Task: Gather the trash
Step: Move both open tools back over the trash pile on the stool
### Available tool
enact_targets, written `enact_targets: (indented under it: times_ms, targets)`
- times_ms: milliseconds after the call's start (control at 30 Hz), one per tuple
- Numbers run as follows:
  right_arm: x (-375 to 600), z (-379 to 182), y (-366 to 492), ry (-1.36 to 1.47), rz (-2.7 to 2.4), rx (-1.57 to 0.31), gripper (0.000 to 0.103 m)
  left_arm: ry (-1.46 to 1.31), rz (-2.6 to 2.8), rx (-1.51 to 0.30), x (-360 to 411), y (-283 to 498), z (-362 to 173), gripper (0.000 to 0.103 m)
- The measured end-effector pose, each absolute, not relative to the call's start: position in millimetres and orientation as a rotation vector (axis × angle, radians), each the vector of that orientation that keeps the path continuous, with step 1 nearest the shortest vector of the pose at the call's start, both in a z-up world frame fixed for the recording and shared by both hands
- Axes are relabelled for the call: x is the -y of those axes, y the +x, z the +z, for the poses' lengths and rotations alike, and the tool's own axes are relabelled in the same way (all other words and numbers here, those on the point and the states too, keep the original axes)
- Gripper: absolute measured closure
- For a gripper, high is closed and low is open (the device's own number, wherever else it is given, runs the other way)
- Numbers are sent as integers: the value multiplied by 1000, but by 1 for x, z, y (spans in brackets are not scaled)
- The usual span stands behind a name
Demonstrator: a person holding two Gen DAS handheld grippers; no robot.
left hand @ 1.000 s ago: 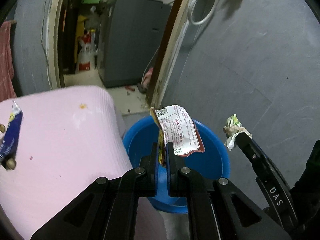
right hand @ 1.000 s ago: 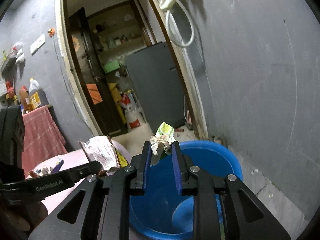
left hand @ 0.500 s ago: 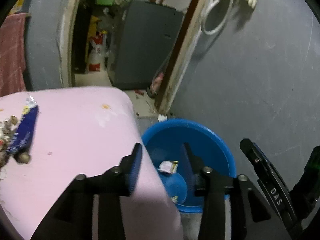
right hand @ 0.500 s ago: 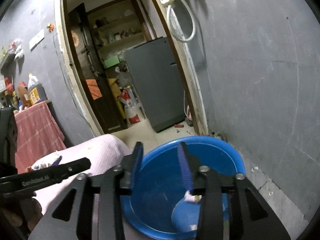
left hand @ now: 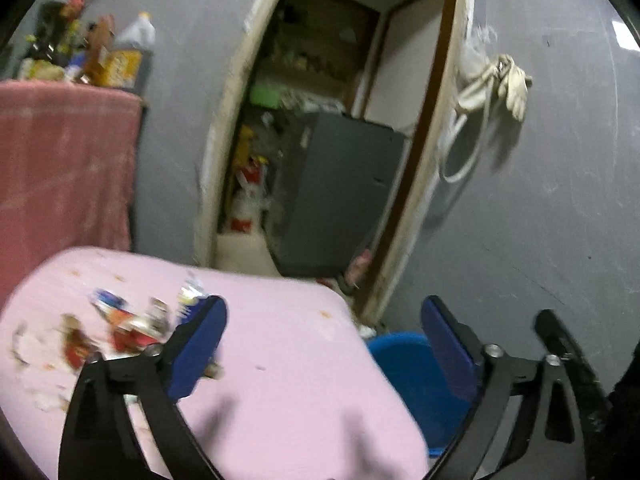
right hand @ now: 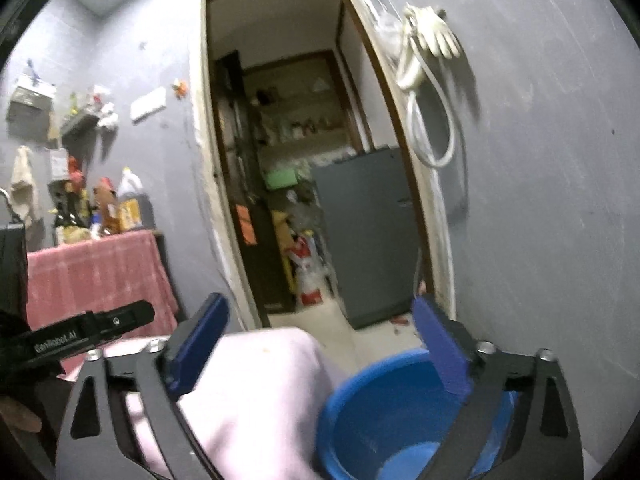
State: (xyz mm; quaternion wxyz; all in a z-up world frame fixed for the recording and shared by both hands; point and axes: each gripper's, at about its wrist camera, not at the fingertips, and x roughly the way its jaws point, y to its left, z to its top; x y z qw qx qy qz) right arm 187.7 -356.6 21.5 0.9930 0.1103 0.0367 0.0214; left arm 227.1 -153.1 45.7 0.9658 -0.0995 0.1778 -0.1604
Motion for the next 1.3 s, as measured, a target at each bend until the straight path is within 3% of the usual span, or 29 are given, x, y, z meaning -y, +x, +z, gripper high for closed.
enact_targets:
  times_ms: [533, 933, 1300]
  targets:
    - [269, 61, 165, 115, 208, 133, 0, -130, -95, -174, 51, 169, 65, 2]
    - [214, 55, 207, 85, 331, 45, 0, -107, 14, -217, -2, 173, 38, 2]
    - [194, 18, 249, 7, 357, -189, 0, -83, -3, -379, -18, 204, -1, 2]
